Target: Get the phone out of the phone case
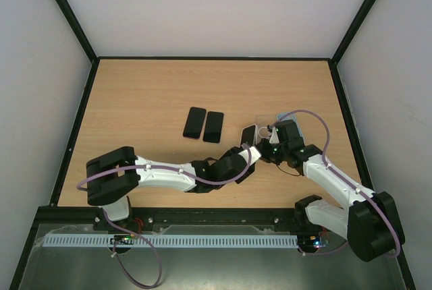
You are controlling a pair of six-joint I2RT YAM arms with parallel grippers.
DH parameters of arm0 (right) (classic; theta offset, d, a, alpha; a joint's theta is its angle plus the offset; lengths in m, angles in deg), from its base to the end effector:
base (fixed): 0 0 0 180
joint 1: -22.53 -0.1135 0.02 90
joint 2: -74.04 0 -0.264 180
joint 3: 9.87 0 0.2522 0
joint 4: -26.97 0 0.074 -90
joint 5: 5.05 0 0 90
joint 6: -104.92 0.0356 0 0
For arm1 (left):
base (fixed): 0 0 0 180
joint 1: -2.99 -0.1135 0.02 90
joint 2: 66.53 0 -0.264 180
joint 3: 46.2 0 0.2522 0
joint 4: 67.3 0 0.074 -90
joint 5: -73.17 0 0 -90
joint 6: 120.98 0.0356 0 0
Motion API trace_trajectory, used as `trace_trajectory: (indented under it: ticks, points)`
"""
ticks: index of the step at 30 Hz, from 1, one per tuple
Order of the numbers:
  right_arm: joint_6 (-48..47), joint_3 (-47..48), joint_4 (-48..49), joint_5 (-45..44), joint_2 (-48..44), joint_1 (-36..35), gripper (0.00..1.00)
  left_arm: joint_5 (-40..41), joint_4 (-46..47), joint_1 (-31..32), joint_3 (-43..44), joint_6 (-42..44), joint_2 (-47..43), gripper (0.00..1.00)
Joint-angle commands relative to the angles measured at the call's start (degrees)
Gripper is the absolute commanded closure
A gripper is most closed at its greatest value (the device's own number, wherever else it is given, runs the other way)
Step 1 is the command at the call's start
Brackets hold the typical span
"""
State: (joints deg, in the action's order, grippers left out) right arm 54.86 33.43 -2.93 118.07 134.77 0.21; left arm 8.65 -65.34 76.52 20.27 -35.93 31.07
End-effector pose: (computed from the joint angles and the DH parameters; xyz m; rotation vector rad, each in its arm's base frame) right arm 0.1794 0.0947 0.1919 0.0978 2.5643 1.1635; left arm 0.1177 -0.3442 0.1931 0.9219 1.8306 -0.3987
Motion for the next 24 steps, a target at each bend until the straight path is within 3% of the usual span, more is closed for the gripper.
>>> trace_trajectory:
  ticks: [1,7,13,18,24]
  points:
    - [-0.3,-0.2,3.7,1.8,-1.8,0.3,0.98,5.4,-1.1,-0.8,1.7,-0.4,1.2,0.45]
    - [-1.4,-1.5,4.6,2.3,-2.6,0.2,0.98,8.0,-0.7,-2.2,0.4,-2.4,0.3,0.47]
    - [0.0,-1.7,6.1,7.6,-2.5,0.2,0.98,12.2,-1.2,-2.0,0.7,0.4,2.2,0.42]
    - [4.9,-3.6,11.3,15.1,-3.9,0.3,0.98,26.1,-3.2,1.5,4.5,6.2,7.8,0.41]
    - [4.5,-3.8,11.1,14.9,-4.1,0.3,0.98,35.9,-1.2,2.4,4.1,8.5,8.6,0.50]
